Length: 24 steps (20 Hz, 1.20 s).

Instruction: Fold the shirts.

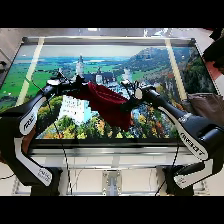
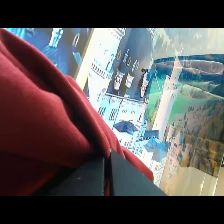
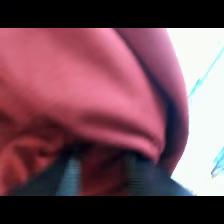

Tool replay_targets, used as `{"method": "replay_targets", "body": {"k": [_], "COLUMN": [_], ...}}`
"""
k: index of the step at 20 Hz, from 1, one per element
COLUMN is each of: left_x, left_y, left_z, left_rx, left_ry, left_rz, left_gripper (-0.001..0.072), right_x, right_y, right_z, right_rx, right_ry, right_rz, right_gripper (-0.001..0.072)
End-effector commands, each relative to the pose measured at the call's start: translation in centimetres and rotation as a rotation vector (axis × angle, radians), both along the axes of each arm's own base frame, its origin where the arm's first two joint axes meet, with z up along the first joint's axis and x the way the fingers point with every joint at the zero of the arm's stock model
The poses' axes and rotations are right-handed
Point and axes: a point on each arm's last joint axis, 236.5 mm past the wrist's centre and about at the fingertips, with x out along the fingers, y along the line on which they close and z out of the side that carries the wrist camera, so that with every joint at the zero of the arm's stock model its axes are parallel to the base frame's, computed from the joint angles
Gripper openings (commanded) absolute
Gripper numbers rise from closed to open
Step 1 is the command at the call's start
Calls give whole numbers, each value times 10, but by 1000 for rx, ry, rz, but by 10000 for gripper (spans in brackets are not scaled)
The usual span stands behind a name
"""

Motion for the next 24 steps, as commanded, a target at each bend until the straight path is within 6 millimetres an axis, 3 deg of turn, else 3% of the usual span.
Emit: {"method": "replay_targets", "body": {"k": [1,3,5,7,9,10,11,12,14,17,21,23,24], "left_x": [0,1,4,8,8,6,4,2,0,-2,-3,-2,-2], "left_y": [-1,2,10,26,39,40,37,34,21,11,12,14,14], "left_z": [1,10,40,82,110,114,114,112,106,99,97,96,97], "left_rx": [-2,12,57,78,82,85,80,76,77,83,100,100,100], "left_ry": [-2,-30,-124,-210,-257,-264,-261,-255,-245,-238,-237,-237,-237], "left_rz": [-5,-12,-40,-19,0,-8,-20,-32,-57,-75,-83,-80,-80], "left_gripper": [13,12,12,11,11,11,11,11,11,11,11,12,12], "right_x": [10,13,15,22,31,33,34,35,38,39,35,34,34], "right_y": [-1,-6,-17,-35,-34,-31,-29,-27,-31,-27,-26,-27,-27], "right_z": [-17,-22,-14,10,48,65,83,99,117,98,29,4,-4], "right_rx": [-10,-21,-39,-86,-56,-32,-15,3,3,2,-48,-70,-71], "right_ry": [-19,-19,-9,-39,-103,-128,-154,-179,-224,-186,-50,-9,-1], "right_rz": [-21,-28,-51,-43,-48,-52,-53,-55,-56,-61,-58,-57,-58], "right_gripper": [30,18,17,17,20,66,236,484,507,508,507,506,441]}}
